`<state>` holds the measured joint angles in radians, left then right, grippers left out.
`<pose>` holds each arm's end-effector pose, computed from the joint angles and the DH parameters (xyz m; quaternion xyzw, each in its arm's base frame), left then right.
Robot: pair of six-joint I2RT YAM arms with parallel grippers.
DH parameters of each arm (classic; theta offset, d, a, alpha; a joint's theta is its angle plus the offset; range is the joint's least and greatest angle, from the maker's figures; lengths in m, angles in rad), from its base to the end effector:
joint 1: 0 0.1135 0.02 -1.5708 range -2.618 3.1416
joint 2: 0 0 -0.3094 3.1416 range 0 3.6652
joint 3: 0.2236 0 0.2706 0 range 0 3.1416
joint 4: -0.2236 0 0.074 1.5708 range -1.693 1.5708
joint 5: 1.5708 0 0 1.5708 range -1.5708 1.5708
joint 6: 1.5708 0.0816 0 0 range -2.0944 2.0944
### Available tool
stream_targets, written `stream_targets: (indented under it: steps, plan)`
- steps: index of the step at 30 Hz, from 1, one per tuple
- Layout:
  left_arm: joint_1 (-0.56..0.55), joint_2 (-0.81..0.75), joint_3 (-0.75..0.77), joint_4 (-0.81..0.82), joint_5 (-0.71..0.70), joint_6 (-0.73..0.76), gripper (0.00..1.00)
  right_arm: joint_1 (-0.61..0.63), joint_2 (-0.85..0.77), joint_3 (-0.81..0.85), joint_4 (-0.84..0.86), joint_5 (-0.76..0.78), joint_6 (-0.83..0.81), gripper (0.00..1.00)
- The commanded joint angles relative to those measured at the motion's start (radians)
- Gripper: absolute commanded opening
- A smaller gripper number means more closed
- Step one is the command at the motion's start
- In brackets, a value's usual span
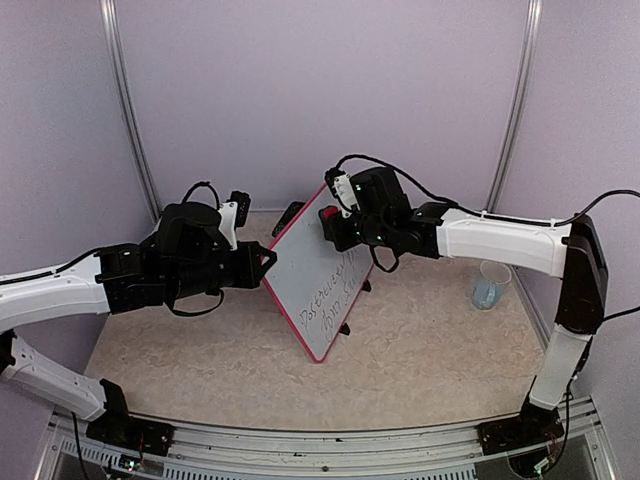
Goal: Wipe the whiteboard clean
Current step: Erase the whiteboard at the center of the board.
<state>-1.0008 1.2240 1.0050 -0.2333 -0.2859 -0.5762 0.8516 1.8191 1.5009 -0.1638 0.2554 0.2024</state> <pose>0.1934 -0.2590 0.3392 0.1029 0.8361 -0.2874 0.4558 0.3455 0.3633 0.3169 -0.2081 0.8252 0.1642 0.4988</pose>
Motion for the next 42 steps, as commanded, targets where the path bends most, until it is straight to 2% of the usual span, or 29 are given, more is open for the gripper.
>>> stream_targets:
  steps: [1, 9, 18, 27, 32, 37, 42]
  plan:
    - [-0.02, 0.0, -0.011, 0.0, 0.076, 0.048, 0.0, 0.015, -0.045, -0.034, 0.056, -0.034, 0.0, 0.27]
    - [-0.021, -0.004, -0.009, 0.002, 0.085, 0.043, 0.0, -0.012, 0.087, -0.042, 0.023, 0.043, 0.02, 0.26]
    - [-0.022, -0.015, 0.0, -0.014, 0.08, 0.041, 0.0, -0.074, 0.182, -0.008, 0.007, 0.025, 0.03, 0.25]
    - [-0.022, -0.009, 0.002, -0.015, 0.073, 0.044, 0.0, -0.006, -0.002, -0.12, 0.087, 0.007, -0.023, 0.25]
    - [-0.022, -0.009, -0.002, -0.011, 0.07, 0.045, 0.0, 0.037, -0.138, -0.248, 0.165, -0.034, -0.028, 0.26]
    - [-0.022, -0.008, -0.005, -0.008, 0.071, 0.044, 0.0, 0.096, -0.25, -0.357, 0.217, -0.024, -0.056, 0.26]
    - [-0.022, -0.006, 0.0, -0.005, 0.07, 0.042, 0.0, 0.184, -0.324, -0.52, 0.348, 0.01, -0.116, 0.26]
